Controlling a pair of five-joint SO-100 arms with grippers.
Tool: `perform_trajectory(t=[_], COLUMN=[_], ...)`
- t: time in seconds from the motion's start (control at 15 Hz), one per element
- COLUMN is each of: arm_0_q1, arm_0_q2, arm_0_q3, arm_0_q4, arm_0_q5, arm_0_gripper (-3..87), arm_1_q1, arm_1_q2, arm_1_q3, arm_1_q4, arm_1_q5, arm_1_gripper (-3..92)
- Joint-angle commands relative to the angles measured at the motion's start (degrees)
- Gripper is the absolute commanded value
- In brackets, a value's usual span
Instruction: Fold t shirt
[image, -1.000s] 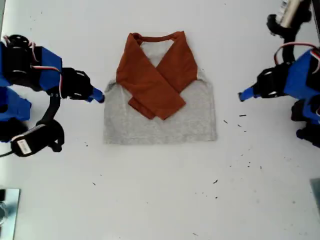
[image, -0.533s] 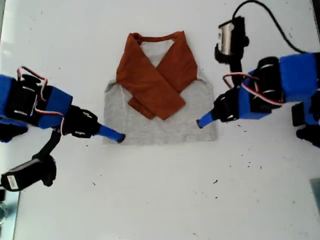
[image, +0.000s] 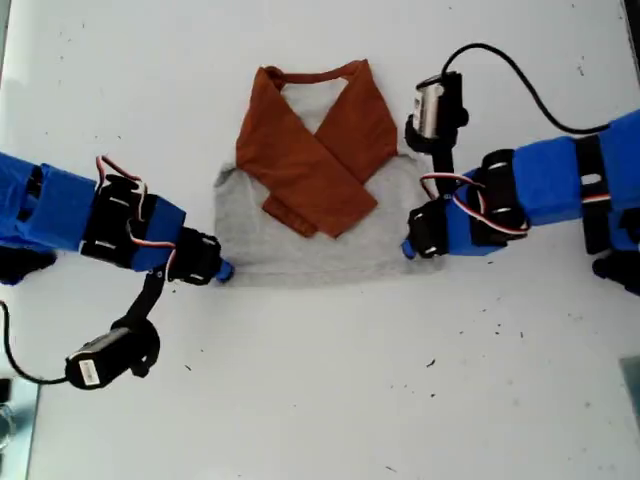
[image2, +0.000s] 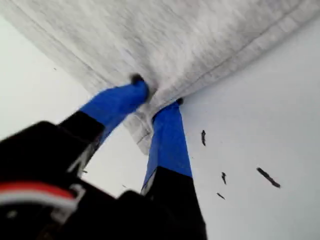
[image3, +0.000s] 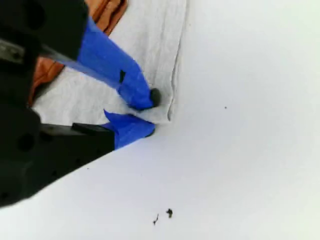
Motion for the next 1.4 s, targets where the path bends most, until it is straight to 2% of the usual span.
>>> perform_trajectory(t=[0.0,0.2,0.33,0.47,0.6,0.67,0.73,0.8,0.87,0.93,1.0,1.13,1.2,1.27,1.33], arm_0_q1=[-2.11,3.87,9.40,10.99,3.78,-4.92,-20.74,-36.04,-41.31,-41.31,-38.58,-31.64,-27.60,-22.59,-17.31], arm_0_q2=[-0.26,1.23,1.23,1.76,8.00,13.89,22.32,34.80,40.52,39.02,39.20,45.09,49.57,54.14,57.66], arm_0_q3=[-4.75,-18.02,-23.73,-27.86,-27.60,-24.79,-17.23,-4.22,2.11,1.93,5.63,17.84,23.73,28.83,33.22], arm_0_q4=[3.16,10.46,11.25,12.04,17.75,19.95,21.01,11.78,4.75,8.17,7.91,1.14,-1.41,-3.87,-6.77], arm_0_q5=[0.88,3.96,3.52,3.87,5.54,8.88,9.58,11.16,17.40,18.54,18.11,13.45,10.81,8.88,7.47], arm_0_gripper=[-0.3,-0.3,-0.3,-0.3,-0.3,-0.3,-0.3,6.9,36.1,38.7,32.7,20.2,19.5,15.6,12.8], arm_1_q1=[-0.53,-4.75,-8.61,-7.82,0.00,7.47,18.46,27.86,33.31,34.45,34.45,30.23,25.75,19.69,13.62], arm_1_q2=[2.20,17.40,27.77,29.71,30.76,34.10,41.84,50.63,58.27,65.48,72.33,90.97,100.37,99.76,99.93], arm_1_q3=[-1.05,-1.49,1.32,0.97,-0.18,1.76,9.58,20.13,25.66,28.83,31.64,42.10,47.99,50.01,53.00], arm_1_q4=[-0.35,2.37,2.90,1.67,1.14,-1.14,-8.70,-18.63,-19.78,-14.15,-5.98,7.12,14.77,19.42,18.90], arm_1_q5=[-1.58,-3.87,-3.34,-5.36,-10.20,-12.30,-13.62,-12.04,-10.81,-11.07,-10.81,-9.67,-7.47,-4.57,-1.49], arm_1_gripper=[3.2,3.1,3.1,3.1,3.1,3.2,4.5,31.6,38.5,38.4,38.3,38.3,38.3,38.3,38.1])
